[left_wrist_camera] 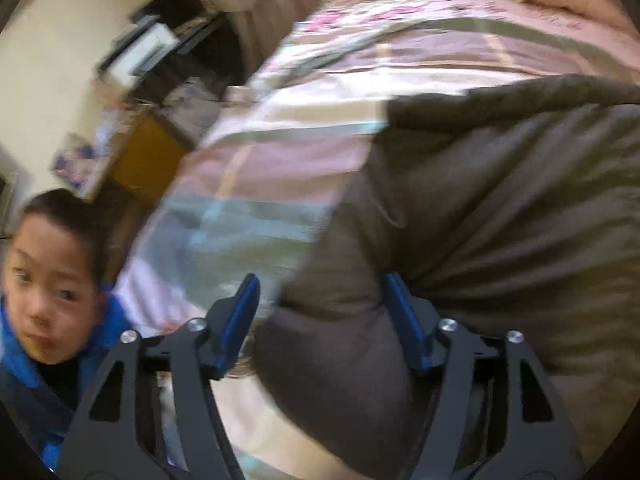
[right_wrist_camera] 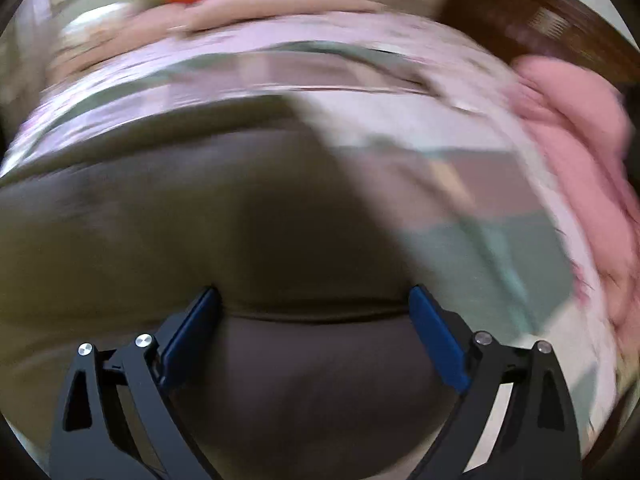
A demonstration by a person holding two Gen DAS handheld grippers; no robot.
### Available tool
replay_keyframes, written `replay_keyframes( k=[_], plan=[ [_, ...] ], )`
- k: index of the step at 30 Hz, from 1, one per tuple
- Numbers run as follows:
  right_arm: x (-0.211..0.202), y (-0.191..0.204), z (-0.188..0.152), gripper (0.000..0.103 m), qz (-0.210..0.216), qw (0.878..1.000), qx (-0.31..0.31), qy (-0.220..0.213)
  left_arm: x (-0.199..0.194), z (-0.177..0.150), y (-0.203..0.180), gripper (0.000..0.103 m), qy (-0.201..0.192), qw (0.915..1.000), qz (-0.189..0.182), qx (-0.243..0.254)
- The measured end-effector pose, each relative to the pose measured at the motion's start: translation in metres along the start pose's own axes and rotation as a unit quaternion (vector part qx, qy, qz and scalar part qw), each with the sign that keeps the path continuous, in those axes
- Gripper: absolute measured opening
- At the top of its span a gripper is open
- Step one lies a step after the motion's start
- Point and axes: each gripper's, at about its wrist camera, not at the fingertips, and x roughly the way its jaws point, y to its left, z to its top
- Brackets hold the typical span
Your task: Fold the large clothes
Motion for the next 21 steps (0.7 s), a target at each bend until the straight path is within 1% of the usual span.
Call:
replay_keyframes(
  k=[1, 2, 3, 4, 5, 6, 7, 8, 10, 11, 13, 14, 15, 16, 18, 19, 20, 21],
  plan=[
    [0.002, -0.01, 0.001, 0.096, -0.01, 1.0, 0.021, 0.002, 0.005, 0.001, 0.008, 0.071, 0.012, 0.9998, 0.003, -0.015],
    [-0.002, -0.016, 0.001, 0.096, -0.011, 0.999, 0.03, -0.002, 0.009, 0.003, 0.015, 0.071, 0.023, 0.9992, -0.001, -0.033],
    [-0.01, -0.017, 0.002, 0.095, -0.018, 0.999, 0.031, -0.017, 0.008, 0.005, 0.024, 0.067, 0.028, 0.9979, -0.01, -0.058],
    [-0.023, -0.012, 0.003, 0.094, -0.023, 0.999, 0.022, -0.039, 0.003, 0.007, 0.028, 0.058, 0.025, 0.9971, -0.019, -0.069],
    [-0.037, -0.008, 0.001, 0.094, -0.016, 0.998, 0.015, -0.055, -0.006, 0.01, 0.03, 0.055, 0.018, 0.9961, -0.033, -0.08],
    [-0.051, 0.001, 0.001, 0.094, 0.006, 0.998, 0.009, -0.069, -0.015, 0.011, 0.03, 0.051, 0.009, 0.9952, -0.048, -0.084],
    [-0.065, 0.012, 0.0, 0.094, 0.039, 0.996, 0.002, -0.077, -0.029, 0.014, 0.027, 0.051, -0.012, 0.9925, -0.083, -0.089],
    [-0.07, 0.019, 0.002, 0.094, 0.061, 0.995, -0.003, -0.078, -0.042, 0.015, 0.022, 0.05, -0.027, 0.9898, -0.109, -0.087],
    [-0.09, 0.04, -0.004, 0.094, 0.098, 0.991, -0.022, -0.086, -0.068, 0.016, 0.004, 0.049, -0.056, 0.982, -0.168, -0.067],
    [-0.095, 0.048, -0.008, 0.094, 0.112, 0.99, -0.029, -0.086, -0.078, 0.014, -0.007, 0.049, -0.066, 0.9764, -0.198, -0.054],
    [-0.104, 0.058, -0.013, 0.094, 0.156, 0.984, -0.03, -0.077, -0.093, 0.007, -0.03, 0.049, -0.084, 0.965, -0.247, -0.023],
    [-0.106, 0.066, -0.018, 0.094, 0.189, 0.979, -0.032, -0.066, -0.099, 0.002, -0.043, 0.049, -0.093, 0.9624, -0.255, -0.003],
    [-0.105, 0.075, -0.022, 0.094, 0.21, 0.975, -0.043, -0.051, -0.101, -0.002, -0.056, 0.049, -0.097, 0.9627, -0.252, 0.02],
    [-0.104, 0.082, -0.026, 0.094, 0.212, 0.975, -0.051, -0.043, -0.102, -0.007, -0.07, 0.048, -0.095, 0.9637, -0.247, 0.039],
    [-0.089, 0.098, -0.032, 0.094, 0.189, 0.979, -0.074, -0.024, -0.097, -0.012, -0.082, 0.049, -0.092, 0.9659, -0.237, 0.05],
    [-0.078, 0.103, -0.034, 0.094, 0.178, 0.981, -0.083, -0.007, -0.093, -0.014, -0.088, 0.051, -0.087, 0.967, -0.233, 0.056],
    [-0.063, 0.104, -0.037, 0.097, 0.181, 0.98, -0.08, 0.016, -0.088, -0.014, -0.091, 0.053, -0.078, 0.9682, -0.23, 0.062],
    [-0.051, 0.102, -0.038, 0.101, 0.189, 0.979, -0.071, 0.029, -0.082, -0.014, -0.092, 0.058, -0.069, 0.9687, -0.23, 0.062]
  ],
)
